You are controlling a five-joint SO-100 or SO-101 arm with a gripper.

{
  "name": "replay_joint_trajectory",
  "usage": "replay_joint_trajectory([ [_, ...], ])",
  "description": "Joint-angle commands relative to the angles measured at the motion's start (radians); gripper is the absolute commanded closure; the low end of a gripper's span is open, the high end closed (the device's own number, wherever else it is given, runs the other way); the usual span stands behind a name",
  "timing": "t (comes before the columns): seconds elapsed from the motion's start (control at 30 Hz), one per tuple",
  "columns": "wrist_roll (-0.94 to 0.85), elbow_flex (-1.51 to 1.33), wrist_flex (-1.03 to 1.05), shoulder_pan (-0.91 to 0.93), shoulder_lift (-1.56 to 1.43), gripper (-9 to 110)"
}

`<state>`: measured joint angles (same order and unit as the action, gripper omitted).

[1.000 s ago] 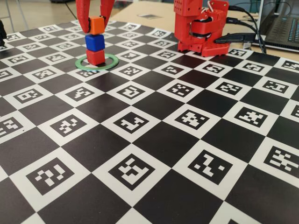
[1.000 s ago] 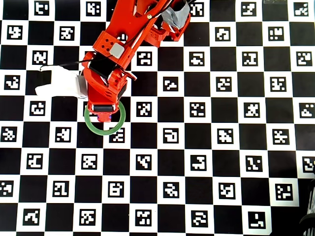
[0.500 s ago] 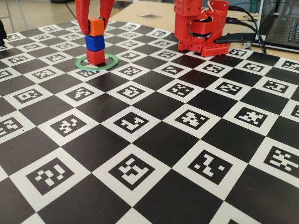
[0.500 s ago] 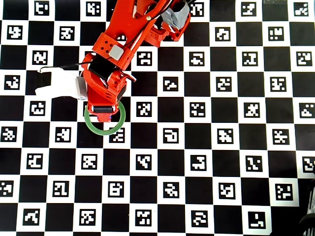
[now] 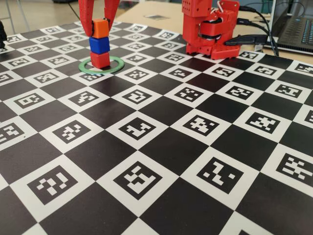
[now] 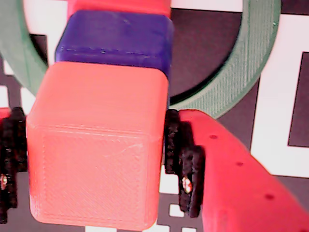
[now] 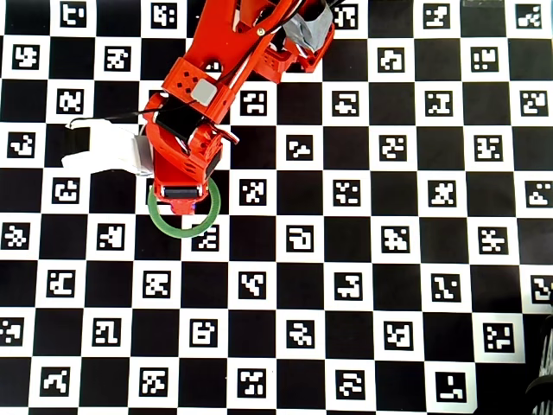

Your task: Grab the red cube then put it in the green circle then put the blue cube on top and finally the orange cube on top

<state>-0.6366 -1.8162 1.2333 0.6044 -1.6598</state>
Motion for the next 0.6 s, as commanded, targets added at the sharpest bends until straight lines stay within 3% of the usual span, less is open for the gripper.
replay_joint_trajectory([
  [0.0,0.003,0.017,-0.012,0.009,-0.032,77],
  [0.33,0.008,0.015,-0.006,0.014,-0.041,61],
  [0.57,0.006,0.038,0.032,0.023,-0.066,60],
])
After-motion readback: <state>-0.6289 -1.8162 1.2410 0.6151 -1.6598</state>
